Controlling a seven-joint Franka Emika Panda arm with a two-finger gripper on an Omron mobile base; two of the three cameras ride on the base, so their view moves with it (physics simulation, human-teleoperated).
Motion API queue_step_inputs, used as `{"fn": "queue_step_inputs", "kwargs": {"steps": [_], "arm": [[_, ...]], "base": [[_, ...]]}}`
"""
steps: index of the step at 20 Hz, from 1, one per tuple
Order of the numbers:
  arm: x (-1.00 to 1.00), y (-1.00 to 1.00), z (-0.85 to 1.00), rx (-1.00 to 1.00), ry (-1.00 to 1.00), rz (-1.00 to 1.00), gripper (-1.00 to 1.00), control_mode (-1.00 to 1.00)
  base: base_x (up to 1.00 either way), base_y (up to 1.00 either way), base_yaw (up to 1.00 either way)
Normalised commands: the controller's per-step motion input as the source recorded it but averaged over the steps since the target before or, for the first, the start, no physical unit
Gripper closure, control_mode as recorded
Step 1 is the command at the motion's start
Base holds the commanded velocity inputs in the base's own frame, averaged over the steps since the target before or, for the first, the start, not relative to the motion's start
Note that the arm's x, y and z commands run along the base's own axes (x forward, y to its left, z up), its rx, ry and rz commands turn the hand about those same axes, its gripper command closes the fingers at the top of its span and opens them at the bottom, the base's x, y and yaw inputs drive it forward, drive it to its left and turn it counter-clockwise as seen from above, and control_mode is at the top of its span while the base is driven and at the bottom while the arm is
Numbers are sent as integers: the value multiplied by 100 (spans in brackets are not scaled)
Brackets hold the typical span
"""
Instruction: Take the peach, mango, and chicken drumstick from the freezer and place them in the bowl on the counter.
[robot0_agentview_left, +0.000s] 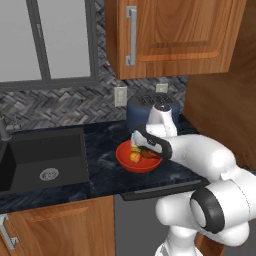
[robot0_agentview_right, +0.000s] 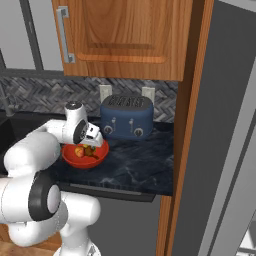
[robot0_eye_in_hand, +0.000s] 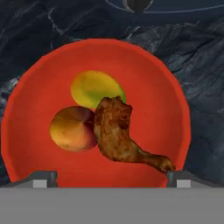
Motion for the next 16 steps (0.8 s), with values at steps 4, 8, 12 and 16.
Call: {"fn": "queue_step_inputs", "kwargs": {"steps": [4, 8, 12, 16], "arm": [[-16, -7, 83, 0, -6, -4, -100, -100], [-38, -28, 88, 0, 0, 0, -100, -100], [-52, -18, 86, 0, 0, 0, -100, -100], [-62, -3, 79, 0, 1, 0, -100, -100]], "base": [[0, 0, 0], [0, 0, 0], [0, 0, 0], [0, 0, 0]]}}
